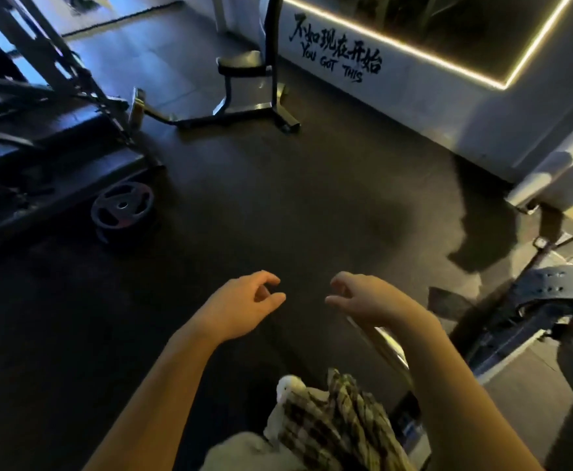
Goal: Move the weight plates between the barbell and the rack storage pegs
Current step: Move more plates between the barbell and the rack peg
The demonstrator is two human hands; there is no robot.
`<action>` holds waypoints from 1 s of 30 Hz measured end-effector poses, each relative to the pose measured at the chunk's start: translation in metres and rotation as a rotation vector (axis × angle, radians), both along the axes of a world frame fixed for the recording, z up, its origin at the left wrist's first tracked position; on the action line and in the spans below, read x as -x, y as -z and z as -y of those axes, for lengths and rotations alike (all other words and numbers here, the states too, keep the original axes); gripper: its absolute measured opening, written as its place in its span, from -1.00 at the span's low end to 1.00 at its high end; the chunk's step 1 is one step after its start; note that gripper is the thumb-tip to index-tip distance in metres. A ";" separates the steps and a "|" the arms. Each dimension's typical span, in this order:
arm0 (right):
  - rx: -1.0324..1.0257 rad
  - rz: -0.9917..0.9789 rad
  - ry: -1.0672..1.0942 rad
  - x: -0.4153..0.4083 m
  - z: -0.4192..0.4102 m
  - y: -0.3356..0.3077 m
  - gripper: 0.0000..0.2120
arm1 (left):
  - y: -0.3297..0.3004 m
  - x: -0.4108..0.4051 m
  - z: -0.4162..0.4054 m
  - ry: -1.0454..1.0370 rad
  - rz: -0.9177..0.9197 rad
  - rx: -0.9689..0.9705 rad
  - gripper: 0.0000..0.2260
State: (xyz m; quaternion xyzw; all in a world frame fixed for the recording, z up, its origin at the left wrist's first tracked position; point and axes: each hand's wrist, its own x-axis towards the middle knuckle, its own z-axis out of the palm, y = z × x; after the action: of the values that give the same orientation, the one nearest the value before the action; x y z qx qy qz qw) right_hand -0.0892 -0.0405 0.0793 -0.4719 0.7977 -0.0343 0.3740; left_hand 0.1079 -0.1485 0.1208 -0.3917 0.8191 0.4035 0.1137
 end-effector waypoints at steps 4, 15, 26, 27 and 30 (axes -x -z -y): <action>0.064 -0.092 0.040 0.045 0.066 -0.020 -0.59 | -0.015 0.066 0.067 0.248 0.033 0.465 -0.62; -0.017 -0.010 0.776 0.174 0.130 -0.022 -0.57 | 0.004 0.329 0.241 1.067 0.259 0.180 -0.49; -0.033 0.006 1.094 0.289 0.168 -0.061 -0.56 | -0.021 0.510 0.290 1.334 -0.145 0.038 -0.56; -0.029 0.007 1.101 0.309 0.170 -0.061 -0.57 | -0.018 0.530 0.290 1.372 -0.124 0.045 -0.57; -0.010 0.062 1.104 0.366 0.176 -0.048 -0.58 | -0.015 0.581 0.296 1.356 -0.180 0.009 -0.62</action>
State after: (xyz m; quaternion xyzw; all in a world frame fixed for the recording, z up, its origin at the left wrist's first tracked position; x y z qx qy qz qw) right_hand -0.4553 -0.2169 0.1268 0.0195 0.9154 -0.2355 0.3260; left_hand -0.4726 -0.4444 0.1355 0.2425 0.8913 0.2707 0.2712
